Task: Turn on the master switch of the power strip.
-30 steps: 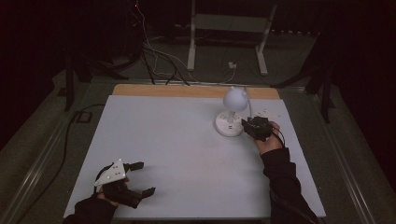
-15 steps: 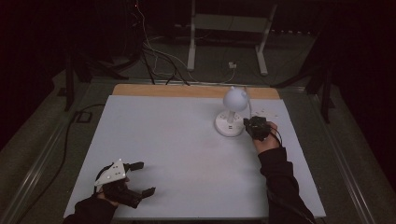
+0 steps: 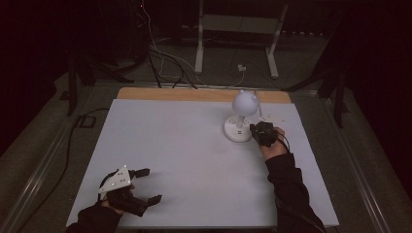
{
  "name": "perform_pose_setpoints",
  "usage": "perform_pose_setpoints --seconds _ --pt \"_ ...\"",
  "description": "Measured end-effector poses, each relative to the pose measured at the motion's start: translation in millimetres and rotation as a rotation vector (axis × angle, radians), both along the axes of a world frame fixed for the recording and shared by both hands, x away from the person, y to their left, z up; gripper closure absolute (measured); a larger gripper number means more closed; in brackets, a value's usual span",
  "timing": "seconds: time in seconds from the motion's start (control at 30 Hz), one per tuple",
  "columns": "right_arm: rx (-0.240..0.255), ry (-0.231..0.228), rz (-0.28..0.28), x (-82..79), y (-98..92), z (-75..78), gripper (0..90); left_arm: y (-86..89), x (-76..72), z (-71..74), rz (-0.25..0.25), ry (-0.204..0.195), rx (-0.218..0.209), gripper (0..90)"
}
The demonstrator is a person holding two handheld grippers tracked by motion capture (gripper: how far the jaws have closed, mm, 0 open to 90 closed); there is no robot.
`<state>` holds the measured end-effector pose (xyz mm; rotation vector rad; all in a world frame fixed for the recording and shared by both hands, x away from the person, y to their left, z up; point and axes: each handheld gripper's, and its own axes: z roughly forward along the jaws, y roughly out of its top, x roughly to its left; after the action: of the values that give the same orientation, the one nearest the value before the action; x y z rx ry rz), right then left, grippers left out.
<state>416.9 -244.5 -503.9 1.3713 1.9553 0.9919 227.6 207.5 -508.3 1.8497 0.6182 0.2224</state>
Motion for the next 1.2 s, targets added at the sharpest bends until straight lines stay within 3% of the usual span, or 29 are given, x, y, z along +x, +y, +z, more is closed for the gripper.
perform_pose_setpoints --seconds 0.53,0.87,1.07,1.2 --pt "0.005 0.014 0.025 0.9 4.4 -6.0 90.0 0.1 0.3 -0.1 -0.001 0.000 0.000 0.2" --pt "-0.036 -0.004 0.044 0.2 5.6 -7.0 90.0 -0.7 0.0 -0.1 -0.003 -0.001 0.000 0.2" --pt "-0.035 0.004 0.037 0.8 6.8 -6.9 90.0 -1.0 -0.1 -0.1 -0.005 -0.001 0.002 0.2" --pt "-0.070 -0.006 0.041 0.5 9.6 -7.8 90.0 -1.3 -0.3 0.0 -0.006 -0.001 0.005 0.2"
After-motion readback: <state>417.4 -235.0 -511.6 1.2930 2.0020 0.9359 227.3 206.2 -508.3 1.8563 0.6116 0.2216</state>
